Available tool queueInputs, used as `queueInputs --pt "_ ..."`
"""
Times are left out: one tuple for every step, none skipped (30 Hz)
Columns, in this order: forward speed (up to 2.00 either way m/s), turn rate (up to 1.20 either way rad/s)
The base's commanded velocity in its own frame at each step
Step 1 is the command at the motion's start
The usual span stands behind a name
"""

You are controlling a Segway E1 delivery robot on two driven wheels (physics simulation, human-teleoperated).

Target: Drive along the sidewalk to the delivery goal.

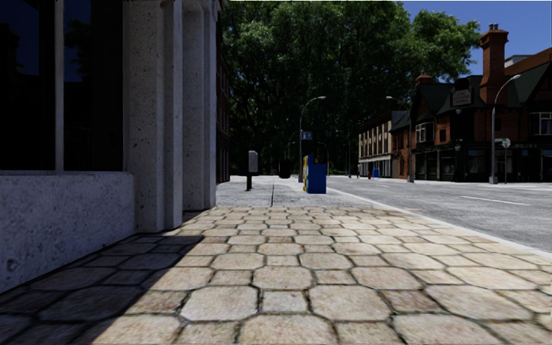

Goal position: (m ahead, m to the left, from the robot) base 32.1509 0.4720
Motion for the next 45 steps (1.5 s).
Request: queueInputs --pt "2.0 0.0" --pt "2.0 0.0" --pt "2.0 0.0" --pt "2.0 0.0" --pt "2.0 0.0" --pt "2.0 0.0" --pt "2.0 0.0" --pt "2.0 0.0" --pt "2.0 0.0" --pt "2.0 0.0" --pt "2.0 0.0" --pt "2.0 0.0" --pt "2.0 0.0" --pt "2.0 0.0" --pt "2.0 0.0" --pt "2.0 0.0" --pt "2.0 0.0" --pt "2.0 0.0" --pt "2.0 0.0" --pt "2.0 0.0" --pt "2.0 0.0" --pt "2.0 0.0" --pt "2.0 0.0" --pt "2.0 0.0" --pt "2.0 0.0" --pt "2.0 0.0" --pt "2.0 0.0" --pt "2.0 0.0" --pt "2.0 0.0" --pt "2.0 0.0" --pt "2.0 0.0" --pt "2.0 0.0" --pt "2.0 0.0" --pt "2.0 0.0" --pt "2.0 0.0" --pt "2.0 0.0" --pt "2.0 0.0" --pt "2.0 0.0" --pt "2.0 0.0" --pt "2.0 0.0" --pt "2.0 0.0" --pt "2.0 0.0" --pt "2.0 0.0" --pt "2.0 0.0" --pt "2.0 0.0"
